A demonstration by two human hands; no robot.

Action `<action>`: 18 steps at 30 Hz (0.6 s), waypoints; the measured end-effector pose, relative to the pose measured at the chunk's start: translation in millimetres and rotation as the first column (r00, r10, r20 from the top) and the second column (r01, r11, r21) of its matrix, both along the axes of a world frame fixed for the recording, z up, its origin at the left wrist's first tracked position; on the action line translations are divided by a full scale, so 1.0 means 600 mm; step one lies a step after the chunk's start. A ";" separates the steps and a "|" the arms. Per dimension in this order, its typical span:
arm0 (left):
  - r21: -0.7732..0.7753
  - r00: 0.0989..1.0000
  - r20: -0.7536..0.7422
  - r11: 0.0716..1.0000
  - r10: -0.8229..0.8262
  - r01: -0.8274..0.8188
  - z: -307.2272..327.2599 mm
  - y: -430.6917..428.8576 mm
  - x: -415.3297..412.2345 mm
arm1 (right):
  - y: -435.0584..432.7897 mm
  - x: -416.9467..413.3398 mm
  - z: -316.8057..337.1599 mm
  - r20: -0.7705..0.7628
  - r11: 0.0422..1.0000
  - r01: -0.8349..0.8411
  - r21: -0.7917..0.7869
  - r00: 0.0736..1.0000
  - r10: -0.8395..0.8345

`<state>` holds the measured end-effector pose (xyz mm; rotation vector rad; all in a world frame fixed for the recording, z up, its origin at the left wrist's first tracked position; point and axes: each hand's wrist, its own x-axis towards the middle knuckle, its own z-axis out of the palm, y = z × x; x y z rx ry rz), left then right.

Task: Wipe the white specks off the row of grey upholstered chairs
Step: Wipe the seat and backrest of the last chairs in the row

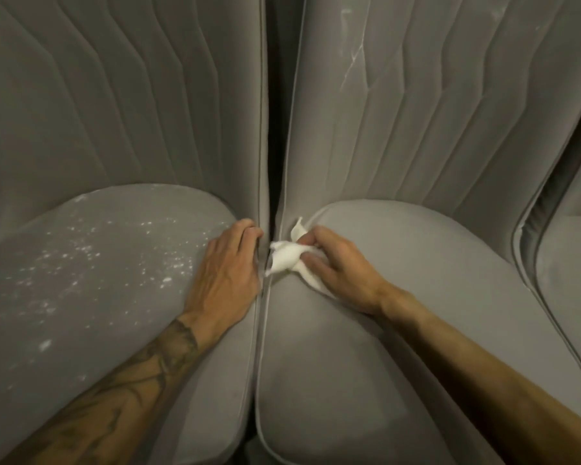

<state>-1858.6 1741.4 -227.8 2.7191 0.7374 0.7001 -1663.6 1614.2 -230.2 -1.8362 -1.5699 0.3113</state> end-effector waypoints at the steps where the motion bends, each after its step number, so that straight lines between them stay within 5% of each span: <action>1: -0.002 1.000 0.007 1.000 0.011 -0.011 0.001 0.000 0.000 | 0.004 0.016 0.005 -0.017 0.996 0.086 0.020 0.996 -0.086; 5: -0.013 1.000 0.023 1.000 0.006 -0.006 0.001 0.000 0.002 | 0.028 0.027 0.018 0.028 0.957 0.290 0.003 0.957 -0.290; 8: -0.073 0.998 0.059 0.997 -0.024 0.028 -0.001 0.004 -0.002 | 0.012 -0.048 0.002 0.118 0.993 0.118 0.031 0.986 -0.121; 12: -0.088 0.998 0.008 0.994 -0.064 0.064 0.003 0.005 -0.009 | -0.032 -0.076 0.007 0.027 0.994 -0.107 0.008 0.994 0.106; 16: -0.084 0.999 0.039 0.996 -0.007 0.010 0.006 0.003 -0.004 | 0.001 -0.015 0.027 -0.045 0.958 0.283 0.037 0.958 -0.282; 18: -0.098 0.999 0.039 0.995 -0.010 0.014 0.005 0.002 -0.004 | 0.006 -0.035 0.018 0.048 0.942 0.335 0.021 0.941 -0.335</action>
